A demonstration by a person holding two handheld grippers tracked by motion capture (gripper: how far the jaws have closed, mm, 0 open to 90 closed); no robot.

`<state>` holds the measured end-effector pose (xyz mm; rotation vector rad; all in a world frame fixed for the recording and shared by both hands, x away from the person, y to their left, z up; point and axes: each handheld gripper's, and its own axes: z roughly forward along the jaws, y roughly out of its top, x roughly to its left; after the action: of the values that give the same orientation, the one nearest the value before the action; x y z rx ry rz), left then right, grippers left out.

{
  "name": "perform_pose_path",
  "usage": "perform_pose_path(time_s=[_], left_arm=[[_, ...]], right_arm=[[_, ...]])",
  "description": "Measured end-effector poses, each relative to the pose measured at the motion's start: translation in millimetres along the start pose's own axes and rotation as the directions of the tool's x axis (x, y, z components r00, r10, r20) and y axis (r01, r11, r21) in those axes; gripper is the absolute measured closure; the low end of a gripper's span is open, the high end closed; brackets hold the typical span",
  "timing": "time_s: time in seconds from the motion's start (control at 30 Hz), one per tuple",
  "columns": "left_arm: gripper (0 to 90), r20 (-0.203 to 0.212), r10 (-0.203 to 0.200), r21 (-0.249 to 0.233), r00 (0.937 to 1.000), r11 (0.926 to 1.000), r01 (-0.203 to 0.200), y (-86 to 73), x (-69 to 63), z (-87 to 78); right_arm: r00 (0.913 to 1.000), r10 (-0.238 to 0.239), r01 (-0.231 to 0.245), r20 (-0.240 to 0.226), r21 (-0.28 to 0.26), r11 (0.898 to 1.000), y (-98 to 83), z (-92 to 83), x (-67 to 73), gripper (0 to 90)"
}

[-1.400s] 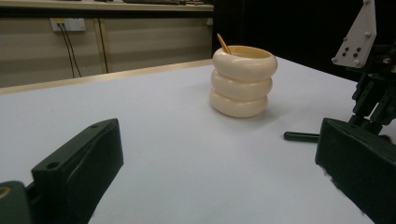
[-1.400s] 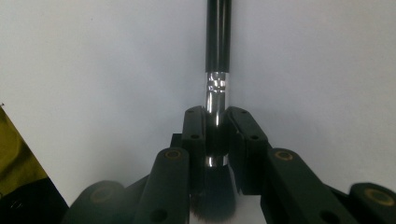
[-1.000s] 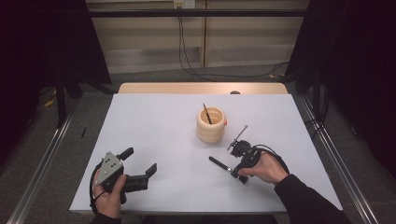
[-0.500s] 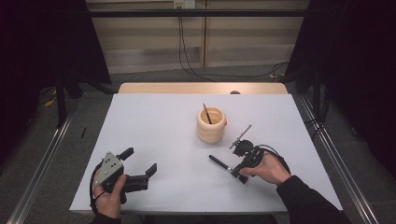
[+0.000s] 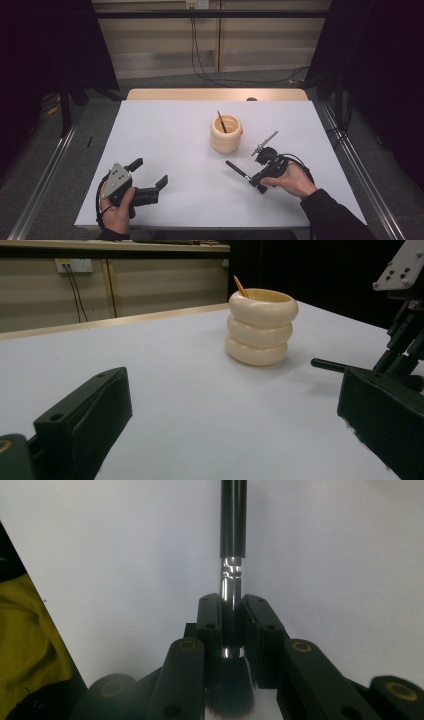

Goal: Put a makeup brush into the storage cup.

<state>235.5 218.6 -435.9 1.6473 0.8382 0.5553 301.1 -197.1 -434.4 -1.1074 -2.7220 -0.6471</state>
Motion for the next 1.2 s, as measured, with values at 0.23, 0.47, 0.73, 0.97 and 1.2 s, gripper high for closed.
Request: perform_pose_path(time_s=[0.23,0.47,0.73,0.97,1.2], left_arm=[[0.9,0.000,0.000,0.000,1.0000,1.0000,0.000,0.0,-0.2,0.0],[0.9,-0.001,0.005,0.002,1.0000,1.0000,-0.005,0.1,0.1,-0.3],[0.9,-0.001,0.006,0.001,1.0000,1.0000,-0.006,0.2,0.1,-0.2],[1.0,-0.005,0.001,-0.003,1.0000,1.0000,-0.001,0.3,-0.1,-0.6],[1.0,-0.004,0.002,-0.003,1.0000,1.0000,-0.002,0.3,0.0,-1.2]], right_arm=[[0.9997,0.020,-0.021,-0.014,-0.077,0.997,-4.7,-5.9,1.7,78.2],[0.9994,0.029,-0.032,-0.018,-0.142,0.989,-12.8,-7.1,-0.2,78.2],[0.9999,0.005,-0.008,-0.015,-0.229,0.973,-17.6,-14.5,-0.3,78.2],[0.9998,-0.020,0.017,-0.008,-0.310,0.950,-20.4,-19.1,-1.3,78.2],[0.9992,-0.041,0.038,0.002,-0.401,0.915,-24.1,-26.6,1.3,78.2]])
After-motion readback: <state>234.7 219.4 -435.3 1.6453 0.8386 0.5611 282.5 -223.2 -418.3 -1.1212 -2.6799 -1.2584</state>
